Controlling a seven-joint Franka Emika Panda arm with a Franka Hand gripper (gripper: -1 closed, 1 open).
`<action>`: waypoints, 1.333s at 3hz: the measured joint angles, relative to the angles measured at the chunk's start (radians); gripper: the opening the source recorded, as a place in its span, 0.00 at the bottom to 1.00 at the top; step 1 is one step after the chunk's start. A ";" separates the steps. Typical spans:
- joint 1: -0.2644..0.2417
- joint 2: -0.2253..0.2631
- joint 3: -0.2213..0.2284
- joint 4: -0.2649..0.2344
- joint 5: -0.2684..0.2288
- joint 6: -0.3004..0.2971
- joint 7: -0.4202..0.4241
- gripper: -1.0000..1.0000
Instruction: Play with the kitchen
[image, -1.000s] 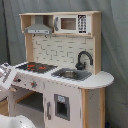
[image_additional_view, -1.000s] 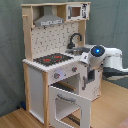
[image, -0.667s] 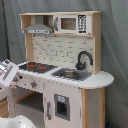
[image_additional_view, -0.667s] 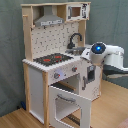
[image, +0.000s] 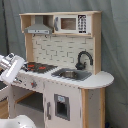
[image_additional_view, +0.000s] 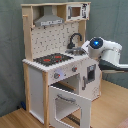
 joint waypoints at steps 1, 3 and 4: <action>-0.040 0.002 0.000 0.042 0.016 0.016 0.088 1.00; -0.056 0.002 -0.006 0.120 0.031 -0.021 0.275 1.00; -0.050 0.002 -0.016 0.149 0.032 -0.052 0.367 1.00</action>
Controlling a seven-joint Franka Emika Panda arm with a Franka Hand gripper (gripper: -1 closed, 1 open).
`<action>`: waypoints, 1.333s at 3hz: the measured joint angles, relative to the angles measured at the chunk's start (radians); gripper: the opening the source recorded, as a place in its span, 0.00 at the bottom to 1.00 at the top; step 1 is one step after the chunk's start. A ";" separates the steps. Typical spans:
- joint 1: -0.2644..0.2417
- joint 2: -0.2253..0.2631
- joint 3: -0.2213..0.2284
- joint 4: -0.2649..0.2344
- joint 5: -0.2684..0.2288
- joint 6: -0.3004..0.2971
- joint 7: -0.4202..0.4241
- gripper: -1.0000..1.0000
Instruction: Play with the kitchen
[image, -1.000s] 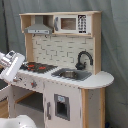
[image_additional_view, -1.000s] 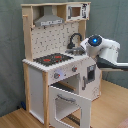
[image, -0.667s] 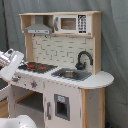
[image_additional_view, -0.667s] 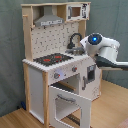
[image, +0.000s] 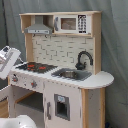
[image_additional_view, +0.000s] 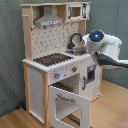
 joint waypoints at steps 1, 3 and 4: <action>0.012 0.000 -0.016 0.015 0.004 -0.025 0.107 1.00; 0.018 0.003 -0.109 0.015 0.015 -0.045 0.284 1.00; -0.051 0.019 -0.157 0.019 0.066 0.000 0.305 1.00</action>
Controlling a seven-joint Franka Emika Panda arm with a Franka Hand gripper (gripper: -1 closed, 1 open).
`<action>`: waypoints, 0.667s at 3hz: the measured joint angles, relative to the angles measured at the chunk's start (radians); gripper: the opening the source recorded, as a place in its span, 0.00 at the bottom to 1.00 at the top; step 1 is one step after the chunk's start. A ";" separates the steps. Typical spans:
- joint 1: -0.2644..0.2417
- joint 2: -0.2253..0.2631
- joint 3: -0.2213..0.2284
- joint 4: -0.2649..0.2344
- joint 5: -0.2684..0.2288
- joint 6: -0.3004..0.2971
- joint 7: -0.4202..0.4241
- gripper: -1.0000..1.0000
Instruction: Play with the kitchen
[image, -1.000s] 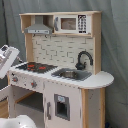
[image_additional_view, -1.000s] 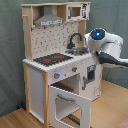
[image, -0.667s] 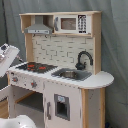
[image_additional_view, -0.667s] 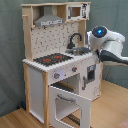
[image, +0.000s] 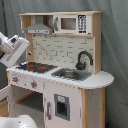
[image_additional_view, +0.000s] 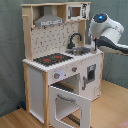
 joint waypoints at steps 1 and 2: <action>-0.068 0.027 0.004 0.012 0.042 0.057 0.002 1.00; -0.133 0.068 0.011 0.021 0.074 0.114 0.001 1.00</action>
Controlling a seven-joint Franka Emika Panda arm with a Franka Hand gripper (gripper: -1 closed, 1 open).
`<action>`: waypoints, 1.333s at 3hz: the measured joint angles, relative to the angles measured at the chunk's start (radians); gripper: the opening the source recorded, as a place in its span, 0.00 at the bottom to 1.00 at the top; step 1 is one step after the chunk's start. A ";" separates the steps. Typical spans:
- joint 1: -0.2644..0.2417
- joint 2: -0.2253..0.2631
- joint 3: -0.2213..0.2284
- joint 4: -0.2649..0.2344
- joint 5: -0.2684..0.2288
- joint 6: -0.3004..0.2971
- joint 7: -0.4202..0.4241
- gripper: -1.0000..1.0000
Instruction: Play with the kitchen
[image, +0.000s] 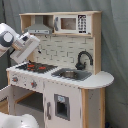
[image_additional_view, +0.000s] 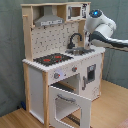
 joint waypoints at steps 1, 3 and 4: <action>-0.051 0.065 0.016 0.009 0.031 0.050 0.001 1.00; -0.147 0.238 0.027 0.010 0.037 0.107 -0.050 1.00; -0.181 0.319 0.066 0.010 0.037 0.153 -0.054 1.00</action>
